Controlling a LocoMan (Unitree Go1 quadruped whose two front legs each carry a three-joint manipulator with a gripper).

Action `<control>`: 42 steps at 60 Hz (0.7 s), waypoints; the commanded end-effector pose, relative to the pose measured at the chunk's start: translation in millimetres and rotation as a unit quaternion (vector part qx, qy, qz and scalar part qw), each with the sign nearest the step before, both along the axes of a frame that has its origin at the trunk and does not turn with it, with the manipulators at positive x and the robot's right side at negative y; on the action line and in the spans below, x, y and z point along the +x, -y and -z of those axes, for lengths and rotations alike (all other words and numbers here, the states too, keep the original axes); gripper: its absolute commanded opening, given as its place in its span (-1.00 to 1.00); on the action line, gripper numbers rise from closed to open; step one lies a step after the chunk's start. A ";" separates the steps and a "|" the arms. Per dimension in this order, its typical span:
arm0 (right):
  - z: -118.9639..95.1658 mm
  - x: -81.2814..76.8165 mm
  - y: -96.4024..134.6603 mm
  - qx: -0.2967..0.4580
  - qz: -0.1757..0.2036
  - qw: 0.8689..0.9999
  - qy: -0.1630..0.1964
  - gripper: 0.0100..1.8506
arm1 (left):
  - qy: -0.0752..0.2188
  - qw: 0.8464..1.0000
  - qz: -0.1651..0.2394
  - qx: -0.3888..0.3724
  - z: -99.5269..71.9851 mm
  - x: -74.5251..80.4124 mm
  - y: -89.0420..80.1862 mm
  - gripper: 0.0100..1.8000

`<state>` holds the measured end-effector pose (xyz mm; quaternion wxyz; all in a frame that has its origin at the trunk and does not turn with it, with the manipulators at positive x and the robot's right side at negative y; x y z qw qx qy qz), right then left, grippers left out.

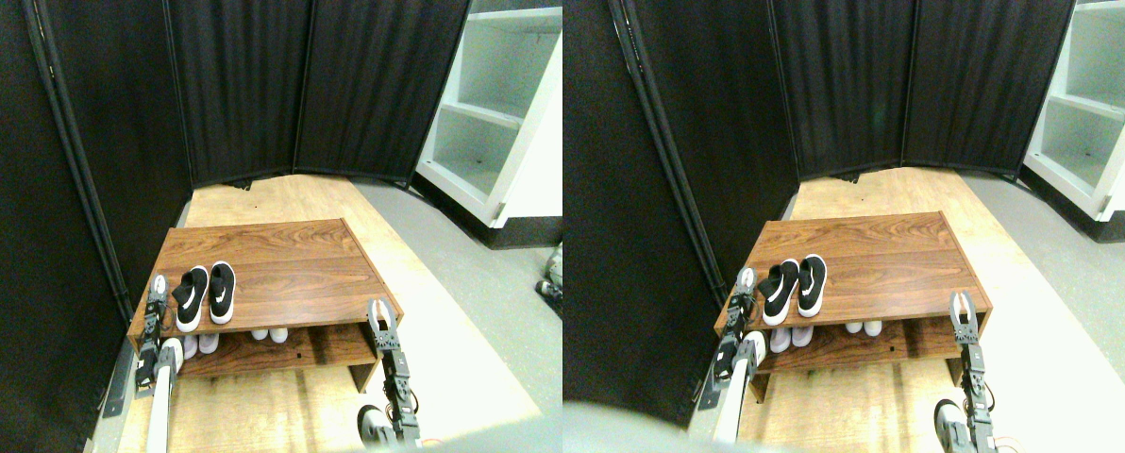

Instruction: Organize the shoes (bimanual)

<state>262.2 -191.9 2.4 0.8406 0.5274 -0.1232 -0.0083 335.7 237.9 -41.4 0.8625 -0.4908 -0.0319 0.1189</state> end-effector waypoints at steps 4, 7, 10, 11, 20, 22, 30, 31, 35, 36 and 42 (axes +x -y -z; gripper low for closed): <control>-5.0 3.3 -2.4 0.008 0.001 1.000 0.019 -0.91 | 0.010 1.000 -0.011 -0.009 -4.5 3.7 10.9 -1.00; -4.9 4.1 -1.8 0.003 0.000 1.000 0.021 -0.90 | 0.010 1.000 -0.006 -0.013 -1.9 4.8 13.9 -1.00; -4.7 4.7 -1.5 0.002 0.001 1.000 0.022 -0.91 | 0.012 1.000 -0.003 -0.019 1.0 6.1 17.0 -1.00; -4.3 5.1 -1.3 0.001 0.001 1.000 0.022 -0.92 | 0.009 1.000 -0.005 -0.020 1.5 6.1 18.6 -1.00; -4.3 6.4 0.4 0.003 0.006 1.000 0.026 -0.87 | 0.001 1.000 -0.006 -0.028 5.4 9.6 28.5 -1.00; -4.1 6.6 0.7 0.002 0.007 1.000 0.026 -0.86 | -0.001 1.000 -0.008 -0.030 5.8 10.5 29.8 -1.00; -3.5 7.2 2.4 0.017 0.008 1.000 0.021 -0.85 | -0.007 1.000 0.002 -0.028 6.6 16.9 36.2 -1.00; -3.5 7.2 2.4 0.017 0.008 1.000 0.021 -0.85 | -0.007 1.000 0.002 -0.028 6.6 16.9 36.2 -1.00; -3.1 7.7 3.7 0.013 0.017 1.000 0.017 -0.85 | -0.006 0.999 0.007 -0.034 5.6 19.7 39.0 -1.00; -3.1 7.8 3.8 0.014 0.018 1.000 0.016 -0.85 | -0.005 0.999 0.008 -0.035 5.7 20.2 39.3 -1.00; -2.8 8.6 4.9 0.012 0.015 1.000 0.017 -0.85 | -0.007 0.999 0.006 -0.035 5.5 22.0 41.1 -1.00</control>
